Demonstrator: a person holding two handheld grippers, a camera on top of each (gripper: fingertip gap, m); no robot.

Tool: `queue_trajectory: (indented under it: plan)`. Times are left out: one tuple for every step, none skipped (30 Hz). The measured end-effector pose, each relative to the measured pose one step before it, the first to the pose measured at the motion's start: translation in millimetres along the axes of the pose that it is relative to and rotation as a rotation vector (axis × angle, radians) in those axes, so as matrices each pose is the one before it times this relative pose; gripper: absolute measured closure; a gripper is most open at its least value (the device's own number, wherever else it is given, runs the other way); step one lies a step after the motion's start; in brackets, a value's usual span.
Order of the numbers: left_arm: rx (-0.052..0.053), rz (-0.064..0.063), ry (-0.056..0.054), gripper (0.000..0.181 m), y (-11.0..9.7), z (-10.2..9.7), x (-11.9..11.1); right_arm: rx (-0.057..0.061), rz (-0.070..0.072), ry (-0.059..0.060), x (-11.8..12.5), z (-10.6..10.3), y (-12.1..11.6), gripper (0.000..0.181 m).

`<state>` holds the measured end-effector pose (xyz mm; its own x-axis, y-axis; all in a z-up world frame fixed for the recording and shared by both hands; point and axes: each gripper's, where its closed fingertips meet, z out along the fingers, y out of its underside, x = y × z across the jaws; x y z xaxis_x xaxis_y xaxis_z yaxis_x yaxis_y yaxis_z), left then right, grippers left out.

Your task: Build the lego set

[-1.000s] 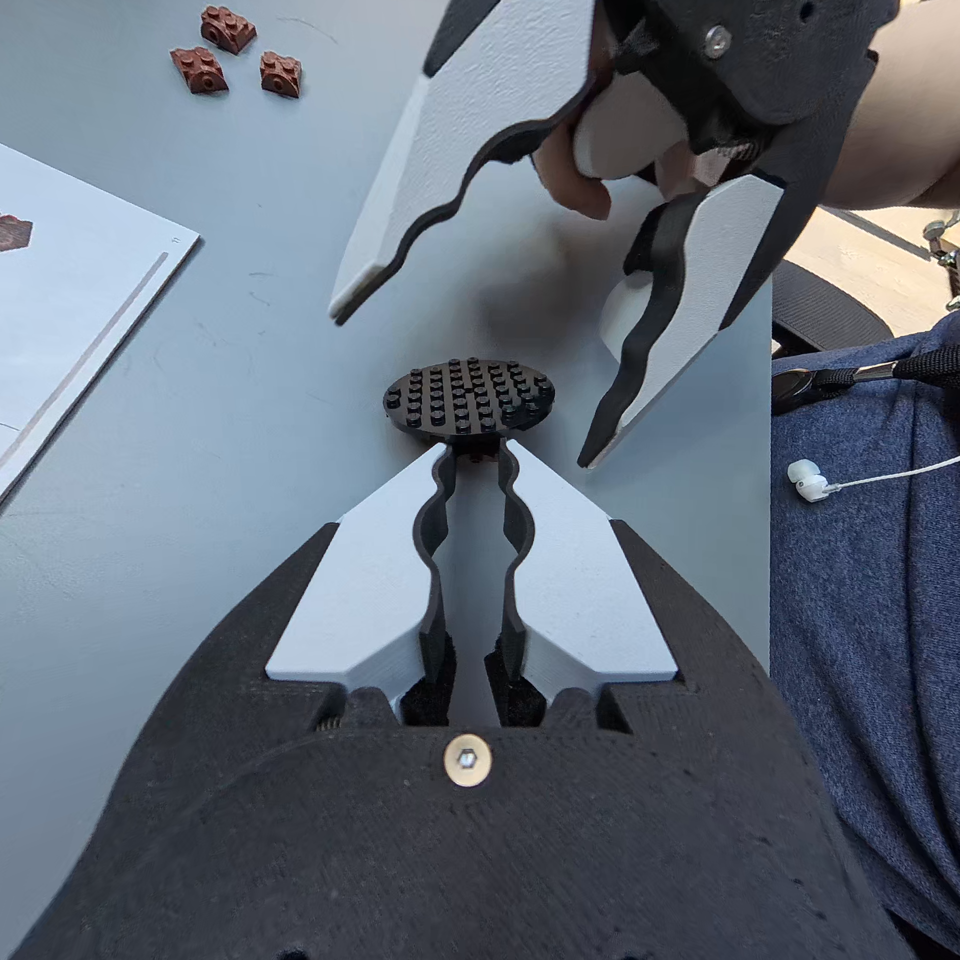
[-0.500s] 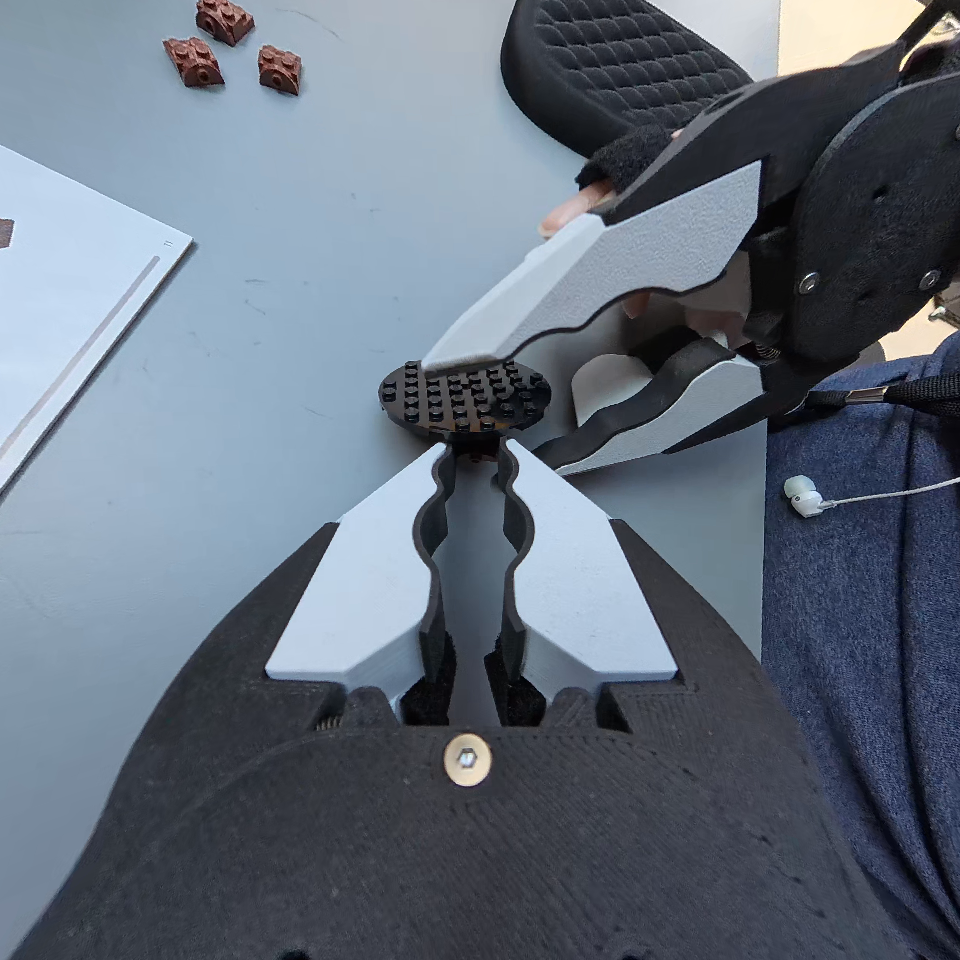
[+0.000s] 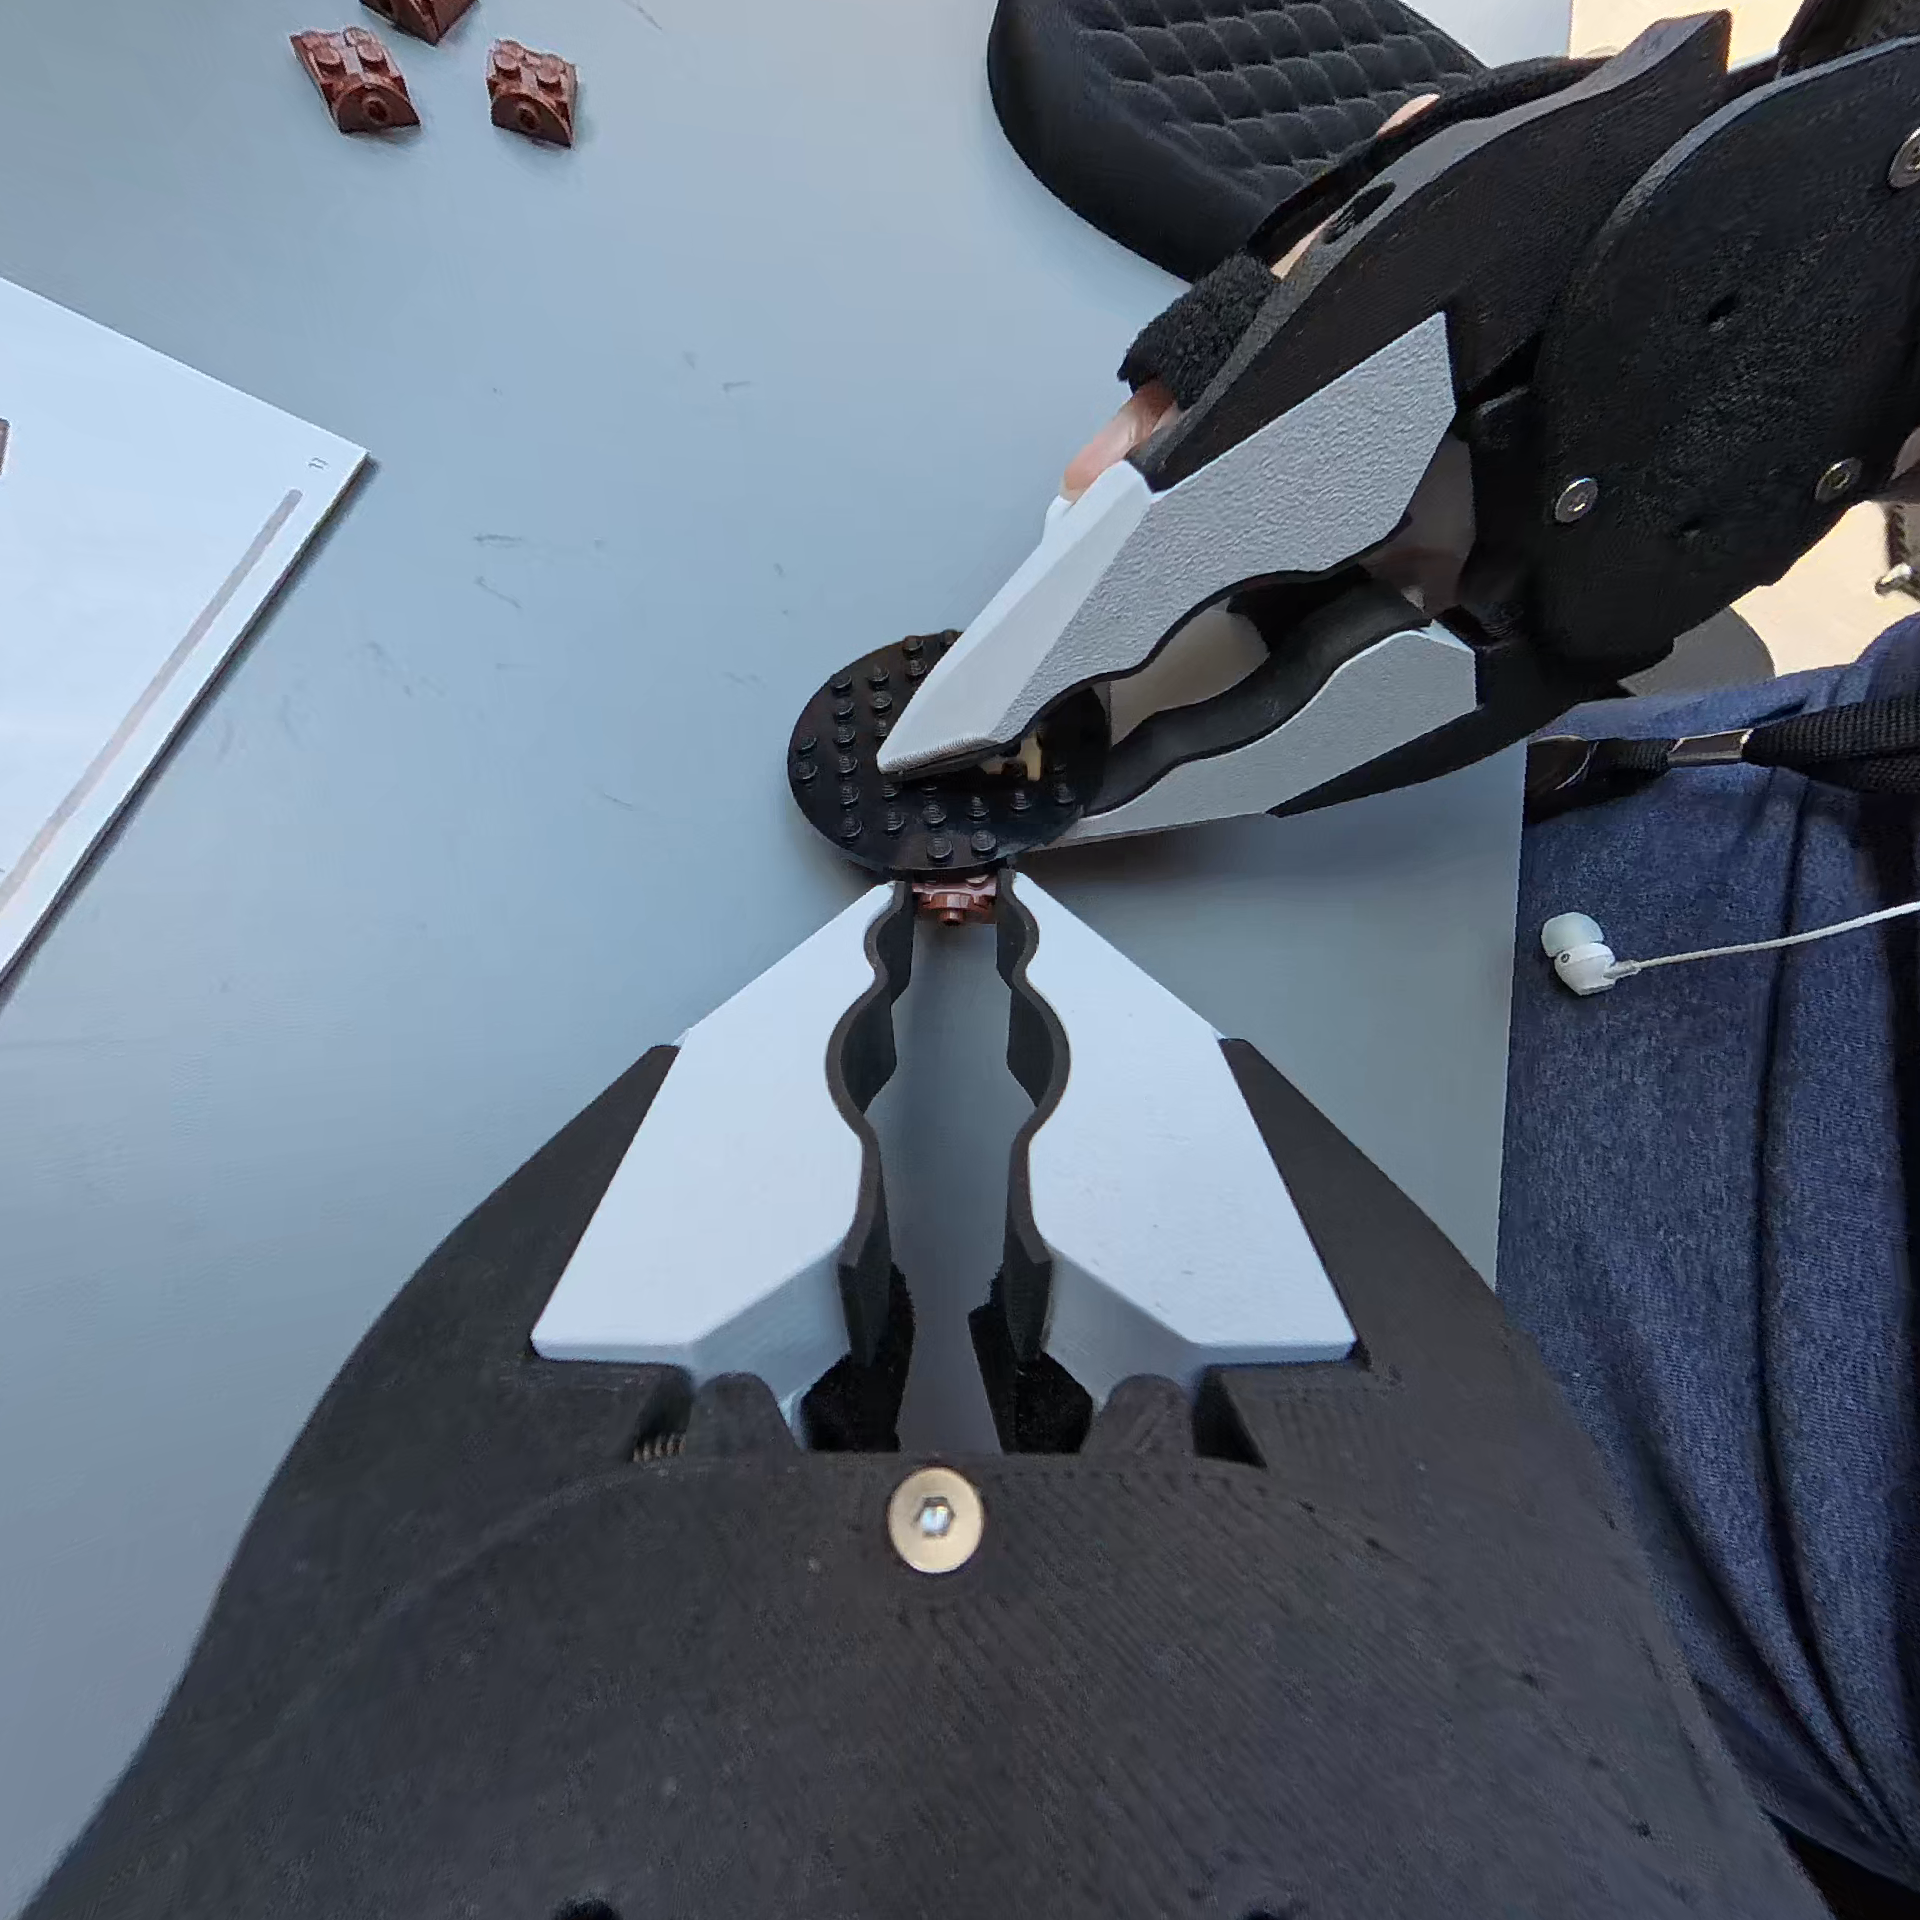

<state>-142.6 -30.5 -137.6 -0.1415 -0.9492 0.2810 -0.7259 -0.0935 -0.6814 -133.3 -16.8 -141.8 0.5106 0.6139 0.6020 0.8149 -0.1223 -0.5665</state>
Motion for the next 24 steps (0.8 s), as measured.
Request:
queue_trajectory:
  plan:
    - [0.0044,-0.0080,0.0086,0.167,0.03,-0.76,0.46,0.0046,0.0014,-0.0095,-0.39,-0.54,-0.11,0.164]
    - [0.0032,-0.0097,0.0085,0.167,0.27,-0.54,0.14,0.0020,0.0024,-0.0084,-0.01,-0.21,0.23,0.164]
    - [0.0059,-0.0111,0.0062,0.167,-0.28,-0.43,-0.27,0.0019,-0.0023,-0.0035,0.28,-0.19,-0.02,0.164]
    - [0.0076,-0.0118,0.0068,0.167,-0.55,-0.33,-0.13,0.0014,-0.0141,-0.0006,0.03,-0.09,-0.22,0.164]
    - [0.0045,-0.0104,0.0069,0.167,-0.31,-0.09,0.07,-0.0029,-0.0255,-0.0012,-0.78,0.20,0.28,0.162]
    - [0.0024,-0.0064,0.0057,0.167,-0.07,0.12,0.26,-0.0056,-0.0277,0.0053,-0.20,0.27,0.46,0.160]
    - [0.0025,-0.0031,0.0018,0.167,-0.23,0.20,-0.09,-0.0059,-0.0176,0.0062,-0.21,0.39,0.18,0.160]
    - [0.0001,-0.0012,0.0006,0.167,0.10,0.37,-0.10,-0.0049,-0.0097,-0.0042,-1.47,0.60,-0.20,0.158]
    - [-0.0059,-0.0014,0.0004,0.167,0.78,0.55,0.13,-0.0056,-0.0089,0.0004,-0.35,0.12,-0.16,0.158]
    - [-0.0033,-0.0010,0.0010,0.167,0.35,0.41,0.32,-0.0073,-0.0108,0.0002,-0.13,0.02,0.01,0.158]
    - [0.0012,0.0003,0.0003,0.167,-0.28,0.03,0.28,-0.0075,-0.0107,0.0014,0.19,-0.12,0.15,0.158]
    - [0.0018,0.0010,0.0000,0.167,-0.42,-0.26,0.31,-0.0044,-0.0109,0.0041,0.30,-0.06,-0.32,0.157]
    - [0.0022,0.0000,0.0015,0.167,-0.70,-0.50,0.52,0.0044,-0.0127,0.0062,0.12,-0.12,-1.60,0.155]
    - [0.0023,-0.0002,0.0020,0.167,-0.81,-0.59,0.55,0.0006,-0.0136,0.0037,-0.35,0.15,-1.18,0.154]
    - [0.0009,0.0001,-0.0002,0.167,-0.39,-0.33,0.15,-0.0022,-0.0103,0.0082,0.48,0.25,-0.79,0.153]
    - [0.0003,0.0017,-0.0025,0.167,-0.21,-0.24,-0.13,0.0036,-0.0063,0.0021,-0.11,0.10,-1.65,0.152]
    - [-0.0006,0.0013,-0.0013,0.167,0.13,0.19,-0.04,0.0066,-0.0028,-0.0027,-0.71,0.07,-1.94,0.151]
    - [-0.0011,-0.0003,0.0010,0.167,0.25,0.32,0.22,0.0040,-0.0033,0.0006,-0.36,0.15,-1.22,0.150]
    - [-0.0012,-0.0008,0.0000,0.167,0.53,0.44,0.02,-0.0005,-0.0069,0.0052,0.31,0.41,-0.34,0.150]
    - [-0.0014,-0.0007,-0.0013,0.167,0.47,0.46,-0.28,-0.0005,-0.0080,0.0082,0.91,0.32,-0.09,0.150]
    - [-0.0016,-0.0011,0.0003,0.167,0.50,0.45,-0.02,0.0005,-0.0087,0.0136,1.52,0.27,0.04,0.148]
    - [-0.0006,-0.0010,0.0011,0.167,0.22,0.22,0.10,0.0000,-0.0084,0.0079,0.70,0.24,0.10,0.147]
    - [0.0010,0.0001,-0.0008,0.167,-0.06,0.17,-0.05,0.0024,-0.0057,0.0022,-0.15,-0.08,-0.31,0.147]
    - [0.0017,0.0008,-0.0018,0.167,-0.21,-0.11,-0.12,0.0052,-0.0074,-0.0020,-0.95,-0.26,-0.80,0.149]
